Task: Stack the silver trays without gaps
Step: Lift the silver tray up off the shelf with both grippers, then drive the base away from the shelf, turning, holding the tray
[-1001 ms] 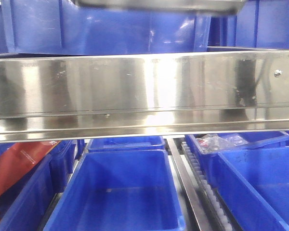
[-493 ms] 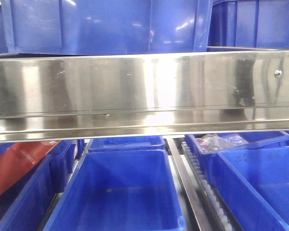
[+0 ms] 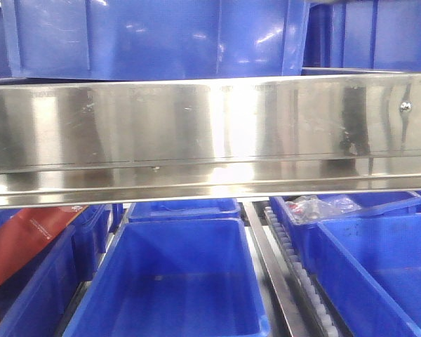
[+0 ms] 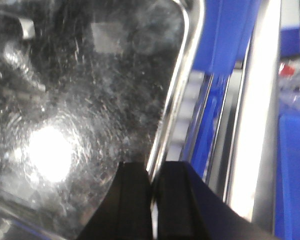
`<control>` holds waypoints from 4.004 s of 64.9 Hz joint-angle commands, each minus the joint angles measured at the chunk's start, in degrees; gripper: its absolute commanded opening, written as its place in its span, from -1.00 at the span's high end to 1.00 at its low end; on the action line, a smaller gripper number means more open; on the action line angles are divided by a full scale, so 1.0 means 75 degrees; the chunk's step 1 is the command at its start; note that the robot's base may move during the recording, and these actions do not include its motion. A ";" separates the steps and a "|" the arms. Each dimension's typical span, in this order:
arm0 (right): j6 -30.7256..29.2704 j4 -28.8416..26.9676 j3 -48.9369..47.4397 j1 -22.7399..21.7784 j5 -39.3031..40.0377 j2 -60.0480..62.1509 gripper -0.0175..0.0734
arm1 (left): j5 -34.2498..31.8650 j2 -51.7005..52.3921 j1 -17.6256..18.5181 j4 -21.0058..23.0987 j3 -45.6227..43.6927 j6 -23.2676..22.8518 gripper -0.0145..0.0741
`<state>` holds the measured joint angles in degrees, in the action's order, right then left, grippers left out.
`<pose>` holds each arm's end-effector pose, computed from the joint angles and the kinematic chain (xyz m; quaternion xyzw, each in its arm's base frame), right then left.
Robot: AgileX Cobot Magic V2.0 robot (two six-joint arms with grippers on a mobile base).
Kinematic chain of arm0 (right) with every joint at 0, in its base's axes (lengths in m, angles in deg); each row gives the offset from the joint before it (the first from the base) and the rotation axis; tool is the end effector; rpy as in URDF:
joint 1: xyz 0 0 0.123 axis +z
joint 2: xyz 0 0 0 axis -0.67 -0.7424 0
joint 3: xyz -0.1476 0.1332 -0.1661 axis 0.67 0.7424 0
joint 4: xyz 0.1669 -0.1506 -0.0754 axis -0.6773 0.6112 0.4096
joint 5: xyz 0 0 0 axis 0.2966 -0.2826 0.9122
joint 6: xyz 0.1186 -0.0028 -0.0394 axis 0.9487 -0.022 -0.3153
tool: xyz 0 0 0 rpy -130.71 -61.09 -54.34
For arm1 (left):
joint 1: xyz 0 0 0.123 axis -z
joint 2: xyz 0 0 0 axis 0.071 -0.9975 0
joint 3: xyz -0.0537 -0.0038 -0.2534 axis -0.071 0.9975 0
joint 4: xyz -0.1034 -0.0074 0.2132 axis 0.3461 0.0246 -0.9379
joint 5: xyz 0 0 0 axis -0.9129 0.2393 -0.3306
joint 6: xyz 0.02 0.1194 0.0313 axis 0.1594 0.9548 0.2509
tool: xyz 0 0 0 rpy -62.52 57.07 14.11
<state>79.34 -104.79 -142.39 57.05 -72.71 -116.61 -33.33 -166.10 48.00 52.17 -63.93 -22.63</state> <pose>0.2663 0.0907 0.3397 -0.0831 0.8684 0.1646 0.4603 0.2506 -0.1972 0.3642 0.1396 0.8811 -0.1283 0.4333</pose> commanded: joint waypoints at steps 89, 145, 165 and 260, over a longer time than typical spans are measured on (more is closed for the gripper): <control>-0.0198 0.0211 0.0055 -0.0075 0.0542 0.0066 0.76 | 0.0068 0.0173 -0.0088 -0.0672 -0.0021 0.0049 0.72; -0.0198 0.0211 0.0055 -0.0075 0.0542 0.0066 0.76 | -0.0123 0.0173 -0.0088 -0.0866 -0.0021 0.0049 0.72; -0.0198 0.0211 0.0055 -0.0075 0.0542 0.0066 0.76 | -0.0123 0.0173 -0.0088 -0.1008 -0.0021 0.0049 0.72; -0.0198 0.0211 0.0055 -0.0075 0.0542 0.0066 0.76 | -0.0145 0.0173 -0.0088 -0.1006 -0.0021 0.0049 0.72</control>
<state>78.78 -106.52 -142.09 57.05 -69.90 -116.61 -35.25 -165.83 48.00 48.83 -63.93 -22.63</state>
